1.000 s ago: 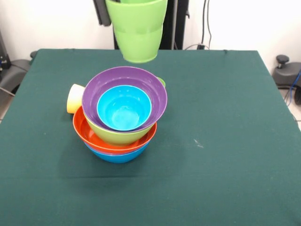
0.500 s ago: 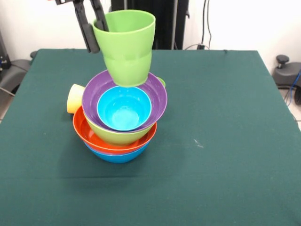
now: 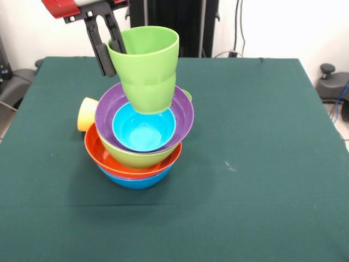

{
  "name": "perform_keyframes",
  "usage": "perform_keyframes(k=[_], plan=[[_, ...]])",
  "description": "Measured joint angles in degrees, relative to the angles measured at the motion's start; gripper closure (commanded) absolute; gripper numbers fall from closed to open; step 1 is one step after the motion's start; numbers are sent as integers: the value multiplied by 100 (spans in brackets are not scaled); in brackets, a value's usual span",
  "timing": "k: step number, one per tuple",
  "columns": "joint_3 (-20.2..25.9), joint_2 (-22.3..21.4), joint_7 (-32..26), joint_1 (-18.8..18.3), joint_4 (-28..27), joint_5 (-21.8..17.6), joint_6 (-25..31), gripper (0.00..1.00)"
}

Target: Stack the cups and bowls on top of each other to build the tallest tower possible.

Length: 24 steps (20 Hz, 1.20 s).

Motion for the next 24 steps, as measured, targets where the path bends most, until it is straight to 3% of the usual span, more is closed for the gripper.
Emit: perform_keyframes(k=[24], plan=[[-27,383,0,138,-136,-518,0,100]])
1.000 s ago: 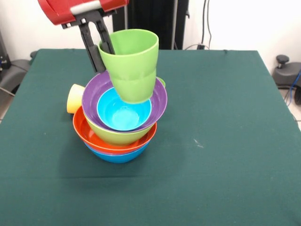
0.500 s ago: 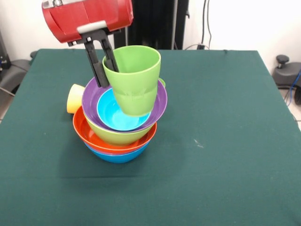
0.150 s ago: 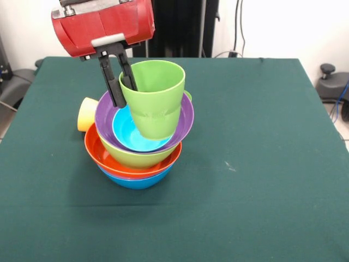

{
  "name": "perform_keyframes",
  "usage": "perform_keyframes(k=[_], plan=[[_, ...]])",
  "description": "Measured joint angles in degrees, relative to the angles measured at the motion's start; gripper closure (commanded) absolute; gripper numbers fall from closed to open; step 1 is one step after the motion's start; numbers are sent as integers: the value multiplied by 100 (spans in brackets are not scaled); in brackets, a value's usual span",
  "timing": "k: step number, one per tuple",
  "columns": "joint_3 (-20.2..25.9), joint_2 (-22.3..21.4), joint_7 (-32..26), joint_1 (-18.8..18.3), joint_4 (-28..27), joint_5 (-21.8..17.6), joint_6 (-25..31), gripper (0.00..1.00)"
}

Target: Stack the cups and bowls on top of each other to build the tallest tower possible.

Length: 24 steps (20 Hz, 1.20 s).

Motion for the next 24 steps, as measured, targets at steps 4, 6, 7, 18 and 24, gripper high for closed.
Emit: perform_keyframes(k=[4,6,7,18,24], plan=[[-10,-43,0,-9,28,-20,-1,100],[-16,-120,0,-29,93,-32,-1,100],[-20,-178,0,-41,141,-37,-1,100],[-114,-702,0,-71,502,-67,-1,100],[-198,-780,0,-70,634,-75,-1,100]])
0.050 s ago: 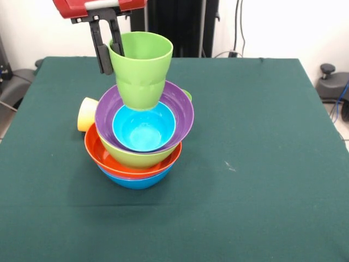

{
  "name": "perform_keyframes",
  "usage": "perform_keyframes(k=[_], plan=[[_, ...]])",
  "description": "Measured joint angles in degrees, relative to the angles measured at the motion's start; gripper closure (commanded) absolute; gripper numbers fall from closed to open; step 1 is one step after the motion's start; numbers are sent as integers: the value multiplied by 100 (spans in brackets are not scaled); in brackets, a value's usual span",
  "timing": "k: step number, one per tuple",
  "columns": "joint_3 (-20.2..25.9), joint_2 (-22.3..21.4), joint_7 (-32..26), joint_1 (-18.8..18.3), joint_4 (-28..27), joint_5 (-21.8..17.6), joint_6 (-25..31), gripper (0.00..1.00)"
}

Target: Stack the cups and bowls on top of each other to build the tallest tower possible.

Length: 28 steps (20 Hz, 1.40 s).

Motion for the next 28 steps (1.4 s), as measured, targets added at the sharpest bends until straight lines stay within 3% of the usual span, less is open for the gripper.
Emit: perform_keyframes(k=[28], plan=[[-344,64,0,72,326,-109,-247,100]])
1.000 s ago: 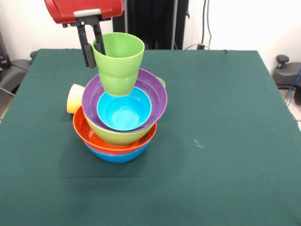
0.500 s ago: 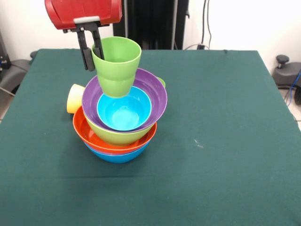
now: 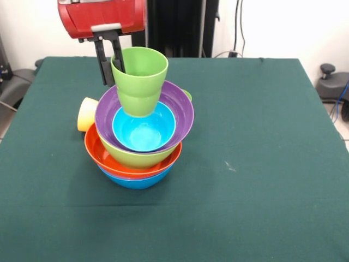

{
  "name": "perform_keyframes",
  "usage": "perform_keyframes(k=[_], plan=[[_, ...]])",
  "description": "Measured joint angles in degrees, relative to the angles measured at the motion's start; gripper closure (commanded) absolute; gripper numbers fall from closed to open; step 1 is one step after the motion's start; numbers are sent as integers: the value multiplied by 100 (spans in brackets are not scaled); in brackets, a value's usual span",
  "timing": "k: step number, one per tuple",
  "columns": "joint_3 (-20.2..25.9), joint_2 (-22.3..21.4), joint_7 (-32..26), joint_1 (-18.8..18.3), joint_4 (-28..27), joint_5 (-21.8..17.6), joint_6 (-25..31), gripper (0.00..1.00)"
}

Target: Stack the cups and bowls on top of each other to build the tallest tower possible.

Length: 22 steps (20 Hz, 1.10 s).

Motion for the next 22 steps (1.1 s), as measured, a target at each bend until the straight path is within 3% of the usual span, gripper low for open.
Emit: perform_keyframes(k=[22], plan=[[-301,325,0,198,41,-37,-434,100]])
